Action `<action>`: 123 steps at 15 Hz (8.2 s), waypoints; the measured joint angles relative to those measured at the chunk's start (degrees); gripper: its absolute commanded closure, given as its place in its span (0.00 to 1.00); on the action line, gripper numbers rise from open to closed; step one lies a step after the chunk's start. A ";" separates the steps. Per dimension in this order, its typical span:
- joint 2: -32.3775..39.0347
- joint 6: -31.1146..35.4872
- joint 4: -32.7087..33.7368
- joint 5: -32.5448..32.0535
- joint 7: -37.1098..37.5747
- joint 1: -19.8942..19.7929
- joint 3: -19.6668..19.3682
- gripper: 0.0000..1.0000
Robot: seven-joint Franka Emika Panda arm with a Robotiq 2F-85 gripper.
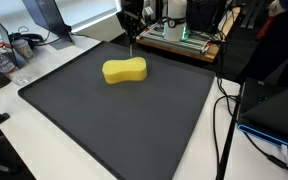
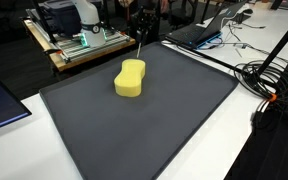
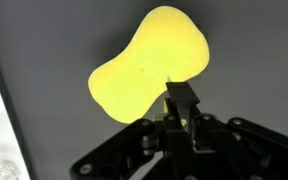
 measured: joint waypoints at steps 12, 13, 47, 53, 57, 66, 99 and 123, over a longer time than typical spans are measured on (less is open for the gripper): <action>20.20 -23.85 20.76 -15.93 23.42 14.03 2.56 0.97; 22.18 -25.91 22.59 -17.19 25.18 15.61 2.54 0.97; 38.49 -22.27 48.63 21.69 -18.58 -13.76 -8.01 0.97; 38.47 -19.24 46.65 30.14 -29.60 -19.92 -8.20 0.97; 38.33 -15.81 42.94 35.46 -37.02 -23.26 -8.21 0.97; 31.15 -2.84 25.56 51.01 -53.93 -30.82 -8.40 0.97; -17.39 36.54 -23.88 77.01 -64.52 -23.34 -0.17 0.97; -28.58 11.97 -21.25 24.81 -17.06 -16.15 13.88 0.97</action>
